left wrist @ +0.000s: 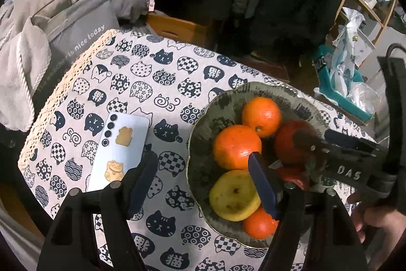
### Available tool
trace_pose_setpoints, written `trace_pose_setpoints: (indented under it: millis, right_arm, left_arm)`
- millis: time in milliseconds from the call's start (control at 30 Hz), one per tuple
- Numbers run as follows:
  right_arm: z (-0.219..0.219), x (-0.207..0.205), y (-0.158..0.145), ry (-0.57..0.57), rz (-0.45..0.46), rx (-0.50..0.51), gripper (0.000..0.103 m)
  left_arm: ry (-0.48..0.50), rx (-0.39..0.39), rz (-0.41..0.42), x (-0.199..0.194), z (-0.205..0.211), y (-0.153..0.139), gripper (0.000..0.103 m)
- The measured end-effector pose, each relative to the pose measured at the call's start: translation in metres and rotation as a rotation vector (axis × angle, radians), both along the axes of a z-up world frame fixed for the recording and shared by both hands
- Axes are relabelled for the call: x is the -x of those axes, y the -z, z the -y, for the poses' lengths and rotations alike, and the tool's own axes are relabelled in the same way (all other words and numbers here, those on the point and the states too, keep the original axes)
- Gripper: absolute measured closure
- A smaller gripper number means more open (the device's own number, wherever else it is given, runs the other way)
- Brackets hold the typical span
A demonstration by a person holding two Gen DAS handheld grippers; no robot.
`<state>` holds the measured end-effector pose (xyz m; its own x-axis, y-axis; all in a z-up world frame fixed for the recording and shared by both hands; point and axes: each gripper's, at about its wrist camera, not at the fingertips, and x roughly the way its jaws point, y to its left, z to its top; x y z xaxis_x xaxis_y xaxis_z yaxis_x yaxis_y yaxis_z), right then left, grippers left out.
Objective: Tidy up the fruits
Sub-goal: 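Open both tools and raise them away from the bowl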
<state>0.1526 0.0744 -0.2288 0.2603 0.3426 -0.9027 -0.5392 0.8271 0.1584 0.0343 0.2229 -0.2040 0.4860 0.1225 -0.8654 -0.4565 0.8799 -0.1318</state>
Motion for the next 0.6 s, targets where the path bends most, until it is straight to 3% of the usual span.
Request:
trace_pose_setpoints:
  millis: [233,600]
  right_arm:
    - [0.019,0.005,-0.043,0.035,0.087,-0.032,0.022]
    - [0.062,0.033,-0.104,0.067,0.266,0.009,0.022]
  left_arm:
    - [0.023,-0.011,0.041,0.004,0.011,-0.021,0.028]
    - [0.086,-0.023,0.123,0.011,0.039,-0.063,0.028]
